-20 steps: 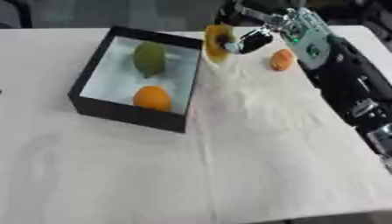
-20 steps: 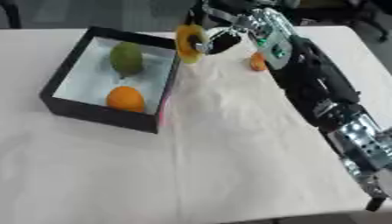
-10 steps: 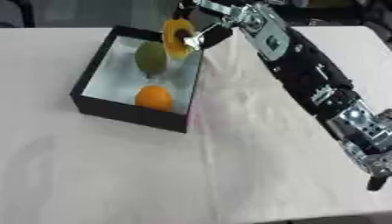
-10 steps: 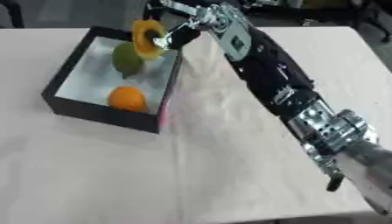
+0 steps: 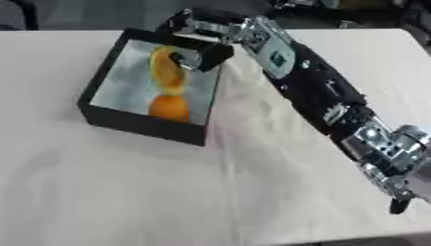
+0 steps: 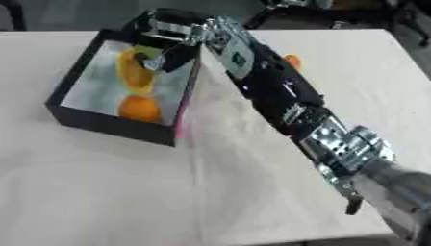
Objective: Pick up objects on the table and place them in the box.
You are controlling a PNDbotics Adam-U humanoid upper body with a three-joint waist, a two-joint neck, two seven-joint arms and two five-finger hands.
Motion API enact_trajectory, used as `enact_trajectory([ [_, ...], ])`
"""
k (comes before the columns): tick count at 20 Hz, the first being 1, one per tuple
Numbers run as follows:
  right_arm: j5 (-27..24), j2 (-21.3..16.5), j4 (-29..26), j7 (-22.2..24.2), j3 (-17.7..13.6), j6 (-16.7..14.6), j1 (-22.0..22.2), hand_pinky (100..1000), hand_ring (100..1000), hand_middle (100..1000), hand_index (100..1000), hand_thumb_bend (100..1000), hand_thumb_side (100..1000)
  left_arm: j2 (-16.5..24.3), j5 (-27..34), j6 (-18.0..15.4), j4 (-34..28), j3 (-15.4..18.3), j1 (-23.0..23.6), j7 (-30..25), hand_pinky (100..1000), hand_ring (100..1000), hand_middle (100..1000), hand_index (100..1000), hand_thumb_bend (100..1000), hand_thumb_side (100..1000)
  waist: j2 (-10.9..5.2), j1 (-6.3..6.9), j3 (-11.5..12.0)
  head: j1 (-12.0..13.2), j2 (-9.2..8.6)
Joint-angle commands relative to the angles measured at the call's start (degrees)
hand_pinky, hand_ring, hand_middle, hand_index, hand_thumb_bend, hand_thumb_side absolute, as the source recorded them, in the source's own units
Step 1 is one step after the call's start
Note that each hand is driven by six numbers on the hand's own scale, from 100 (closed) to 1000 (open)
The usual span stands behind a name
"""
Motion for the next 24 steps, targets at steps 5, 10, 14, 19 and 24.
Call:
enact_trajectory([
  [5, -1.52, -2.47, -3.17, -4.03, -1.27, 0.44, -0.14, 871, 839, 815, 908, 100, 705, 0.34, 0.18, -0.14, -1.03, 0.13, -0.59, 0.15, 435, 611, 529, 633, 100, 829, -0.94, 0.52, -0.73, 0.29, -0.11],
  [10, -4.63, -8.24, -7.12, -5.13, -2.98, 1.97, 3.87, 870, 839, 795, 912, 100, 513, 1.09, -0.26, -0.03, -0.81, 0.77, -0.13, 0.83, 435, 612, 529, 633, 100, 831, -1.14, 0.25, -2.50, 1.85, -0.11],
  [14, -6.02, -12.94, -9.96, -4.99, -6.83, 4.10, 10.61, 875, 844, 797, 918, 100, 502, 1.80, -0.66, 0.09, -0.64, 1.30, 0.24, 1.44, 434, 612, 528, 633, 100, 833, -1.21, 0.01, -4.07, 3.28, -0.11],
  [19, -4.38, -16.90, -10.77, -5.41, -11.41, 6.57, 18.90, 883, 857, 824, 930, 100, 571, 2.37, -0.92, 0.22, -0.49, 1.73, 0.68, 1.99, 433, 612, 528, 633, 100, 834, -1.21, -0.09, -5.40, 4.37, -0.11],
  [24, -0.73, -18.37, -5.99, -6.78, -14.40, 9.00, 23.73, 885, 863, 842, 933, 100, 656, 2.43, -1.03, 0.28, -0.45, 1.89, 0.65, 2.23, 432, 613, 528, 633, 100, 834, -1.16, 0.04, -5.77, 4.78, -0.11],
])
